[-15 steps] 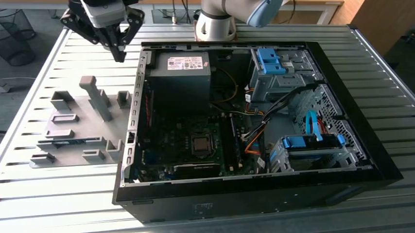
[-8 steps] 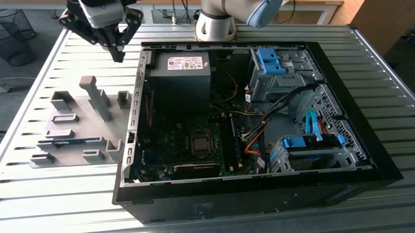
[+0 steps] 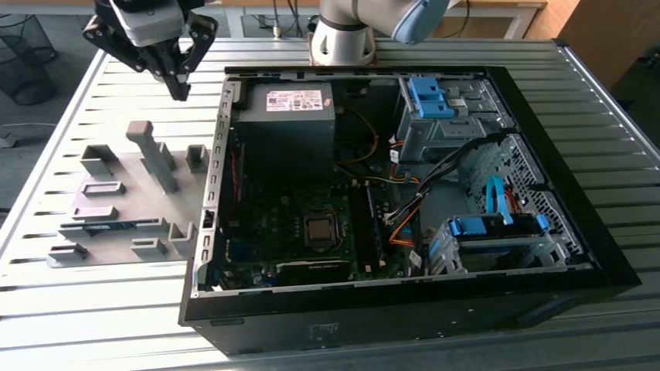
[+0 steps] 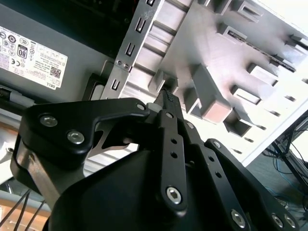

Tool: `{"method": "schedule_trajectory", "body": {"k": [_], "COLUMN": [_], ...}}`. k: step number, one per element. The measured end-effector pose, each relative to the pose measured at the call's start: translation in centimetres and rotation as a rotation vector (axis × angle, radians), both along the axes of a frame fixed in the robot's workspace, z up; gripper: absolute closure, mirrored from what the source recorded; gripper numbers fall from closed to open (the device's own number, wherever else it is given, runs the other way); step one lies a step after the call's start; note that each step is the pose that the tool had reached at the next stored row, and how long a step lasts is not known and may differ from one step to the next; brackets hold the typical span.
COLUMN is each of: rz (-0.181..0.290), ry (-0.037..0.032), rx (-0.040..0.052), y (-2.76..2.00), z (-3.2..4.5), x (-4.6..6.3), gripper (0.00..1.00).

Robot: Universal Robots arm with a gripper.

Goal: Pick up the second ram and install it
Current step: 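Reach for the second ram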

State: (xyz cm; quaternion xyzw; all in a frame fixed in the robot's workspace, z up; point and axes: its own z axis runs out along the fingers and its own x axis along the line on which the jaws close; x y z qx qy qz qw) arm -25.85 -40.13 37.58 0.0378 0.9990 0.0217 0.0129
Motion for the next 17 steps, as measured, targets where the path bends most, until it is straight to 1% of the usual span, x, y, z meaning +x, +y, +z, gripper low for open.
{"method": "schedule_trajectory", "body": {"k": [4, 9, 13, 17], "rz": [0.0, 0.0, 0.0, 0.0], "ry": [-0.0001, -0.0001, 0.0, 0.0], "rx": [0.0001, 0.0, 0.0, -0.0001], "y": [-0.86, -1.57, -1.83, -1.88], "z": [-0.04, -0.08, -0.11, -0.12], "x": [-0.4, -1.2, -2.0, -2.8], "gripper": [0.9, 0.9, 0.9, 0.9]}}
